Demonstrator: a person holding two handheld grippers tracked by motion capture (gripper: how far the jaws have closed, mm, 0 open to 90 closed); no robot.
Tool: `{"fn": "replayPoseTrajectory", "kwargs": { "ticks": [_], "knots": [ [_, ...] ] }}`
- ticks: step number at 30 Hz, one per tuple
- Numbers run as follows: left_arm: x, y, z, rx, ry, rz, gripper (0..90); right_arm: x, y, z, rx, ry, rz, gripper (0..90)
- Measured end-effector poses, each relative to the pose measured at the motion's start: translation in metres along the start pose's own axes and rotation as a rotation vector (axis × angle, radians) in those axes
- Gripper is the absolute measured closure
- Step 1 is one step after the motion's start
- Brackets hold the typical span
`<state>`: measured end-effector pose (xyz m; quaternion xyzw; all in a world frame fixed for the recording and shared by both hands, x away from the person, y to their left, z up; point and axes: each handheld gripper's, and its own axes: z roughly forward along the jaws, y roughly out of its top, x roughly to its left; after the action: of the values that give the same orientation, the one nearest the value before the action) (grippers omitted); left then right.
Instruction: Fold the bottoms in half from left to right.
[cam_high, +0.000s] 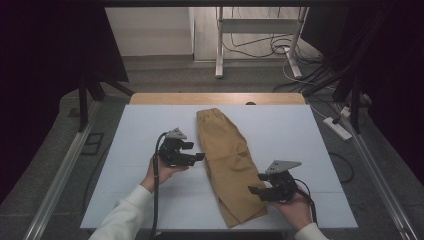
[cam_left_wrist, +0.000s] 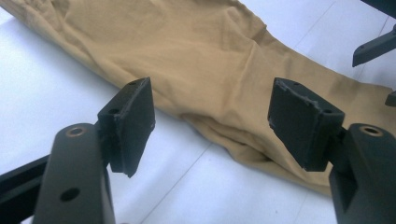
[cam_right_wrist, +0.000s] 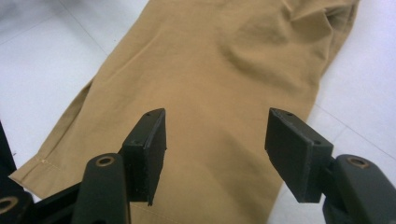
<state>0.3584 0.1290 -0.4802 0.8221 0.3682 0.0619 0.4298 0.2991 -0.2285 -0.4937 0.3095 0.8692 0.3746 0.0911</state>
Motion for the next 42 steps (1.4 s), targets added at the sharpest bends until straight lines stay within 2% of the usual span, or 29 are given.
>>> {"fn": "replayPoseTrajectory", "kwargs": {
  "ticks": [12, 21, 42],
  "knots": [
    [0.003, -0.008, -0.012, -0.002, -0.005, -0.006, 30.8, 0.010, 0.009, 0.014, 0.015, 0.032, -0.027, 38.6],
    [0.006, -0.011, -0.012, 0.003, -0.004, -0.014, 30.7, 0.022, 0.019, 0.027, 0.028, 0.063, -0.067, 38.3],
    [0.007, -0.011, -0.013, 0.000, -0.004, -0.016, 30.1, 0.049, 0.035, 0.054, 0.059, 0.117, -0.122, 36.8]
  ]
}}
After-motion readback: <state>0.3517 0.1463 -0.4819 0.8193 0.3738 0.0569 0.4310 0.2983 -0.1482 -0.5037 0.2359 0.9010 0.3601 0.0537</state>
